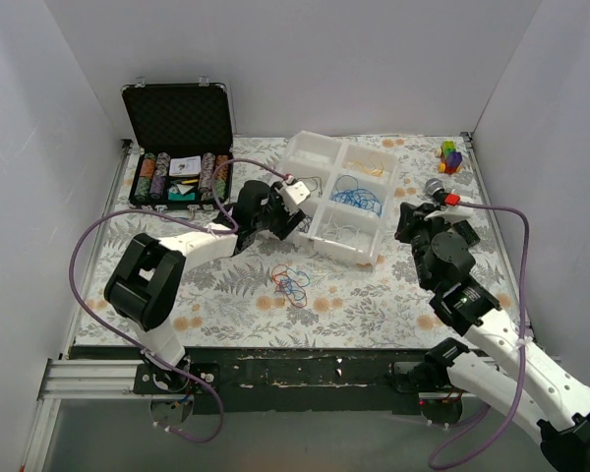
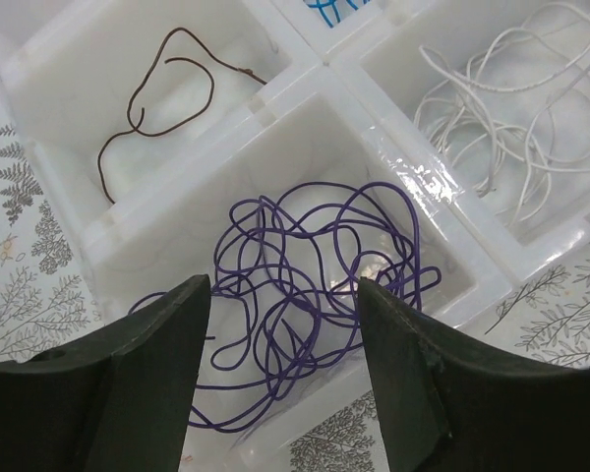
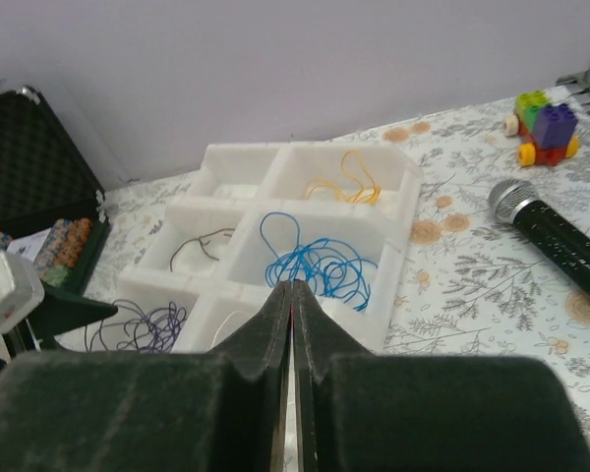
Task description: Untangle the cables
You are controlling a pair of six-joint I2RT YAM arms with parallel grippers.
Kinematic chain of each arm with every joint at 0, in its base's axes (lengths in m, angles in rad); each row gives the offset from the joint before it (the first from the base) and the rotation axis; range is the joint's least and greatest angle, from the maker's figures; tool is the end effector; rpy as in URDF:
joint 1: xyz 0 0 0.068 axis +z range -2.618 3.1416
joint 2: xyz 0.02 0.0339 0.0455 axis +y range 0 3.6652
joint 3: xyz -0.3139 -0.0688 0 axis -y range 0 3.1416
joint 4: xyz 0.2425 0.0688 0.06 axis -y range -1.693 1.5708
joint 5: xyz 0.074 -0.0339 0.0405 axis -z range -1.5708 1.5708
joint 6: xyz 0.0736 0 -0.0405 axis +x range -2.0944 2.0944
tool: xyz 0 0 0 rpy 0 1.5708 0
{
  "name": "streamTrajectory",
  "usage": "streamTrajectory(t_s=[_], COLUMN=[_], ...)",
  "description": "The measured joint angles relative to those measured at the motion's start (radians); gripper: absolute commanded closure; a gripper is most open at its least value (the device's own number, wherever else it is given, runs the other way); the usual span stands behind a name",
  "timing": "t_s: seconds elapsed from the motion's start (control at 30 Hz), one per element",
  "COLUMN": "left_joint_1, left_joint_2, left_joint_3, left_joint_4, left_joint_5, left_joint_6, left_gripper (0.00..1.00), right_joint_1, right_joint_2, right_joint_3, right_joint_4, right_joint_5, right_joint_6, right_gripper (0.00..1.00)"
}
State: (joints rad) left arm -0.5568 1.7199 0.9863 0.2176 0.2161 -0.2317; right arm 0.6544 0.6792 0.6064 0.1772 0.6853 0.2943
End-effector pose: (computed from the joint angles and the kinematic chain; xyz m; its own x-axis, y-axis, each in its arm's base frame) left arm 0.3430 -0.2321 0.2341 -0.5626 0.0860 -0.8223 0.5603 0.7710 -0.3027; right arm 0.1492 0.0557 0.3665 0.0873 0.3500 -0.9327 0.0030 0.9361 0.3516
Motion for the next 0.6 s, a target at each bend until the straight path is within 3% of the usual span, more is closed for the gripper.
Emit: streamTrajectory(t_s=[0.07, 0.27, 0.6], left_joint_1=[0.002, 0.002, 0.047], left_joint_2=[-0.005, -0.114, -0.539], left_joint_3=[0.016, 0.035, 0.003], left_joint_4=[-0.026, -0.105, -0.161], left_joint_5=[0.011, 0.047, 0.164], left_joint_6=[-0.005, -0.017, -0.037], left_gripper=[0.26, 0.12, 0.11], right_joint_1=[-0.023, -0.029, 0.069], right_joint_2=[0.040, 0.221, 0.510], right_joint_3=[0.000, -0.001, -0.048], right_joint_4=[-0.004, 0.011, 0.138], right_joint_5=[-0.071, -0.359, -0.858], right_joint_6=[0.018, 0.037, 0.003], right_gripper=[0.89, 0.73, 0.46])
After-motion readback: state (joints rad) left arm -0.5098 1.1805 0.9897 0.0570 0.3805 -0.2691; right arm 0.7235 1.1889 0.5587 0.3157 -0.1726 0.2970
